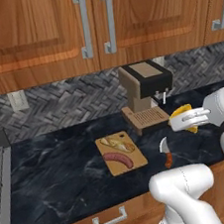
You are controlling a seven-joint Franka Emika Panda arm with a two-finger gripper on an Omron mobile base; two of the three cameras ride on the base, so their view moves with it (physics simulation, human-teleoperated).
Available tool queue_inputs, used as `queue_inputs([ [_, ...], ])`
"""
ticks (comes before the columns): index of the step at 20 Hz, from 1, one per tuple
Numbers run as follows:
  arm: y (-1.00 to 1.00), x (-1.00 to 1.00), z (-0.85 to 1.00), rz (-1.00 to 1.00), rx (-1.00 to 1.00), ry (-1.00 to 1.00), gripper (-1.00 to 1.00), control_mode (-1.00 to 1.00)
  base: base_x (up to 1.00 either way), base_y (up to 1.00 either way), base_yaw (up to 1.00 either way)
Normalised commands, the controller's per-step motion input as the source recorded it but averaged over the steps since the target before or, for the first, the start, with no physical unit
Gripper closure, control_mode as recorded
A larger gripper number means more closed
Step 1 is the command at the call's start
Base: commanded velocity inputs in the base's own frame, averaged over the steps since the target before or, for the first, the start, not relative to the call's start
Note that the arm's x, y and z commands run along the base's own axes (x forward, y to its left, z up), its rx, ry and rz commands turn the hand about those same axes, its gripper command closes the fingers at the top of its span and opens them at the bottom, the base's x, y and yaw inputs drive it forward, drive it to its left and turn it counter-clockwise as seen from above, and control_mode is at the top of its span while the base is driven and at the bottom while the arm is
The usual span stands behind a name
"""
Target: Retrieve the sausage and cheese from the fridge and place them on the cutting board on the counter.
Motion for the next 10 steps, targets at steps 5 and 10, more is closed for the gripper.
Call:
queue_inputs([
  [5, 0.00, 0.00, 0.00, 0.00, 0.00, 0.00, 1.00, 1.00, 0.06, 0.00, 0.00],
  [10, 0.00, 0.00, 0.00, 0.00, 0.00, 0.00, 1.00, 1.00, 0.00, 0.00, 0.00],
])
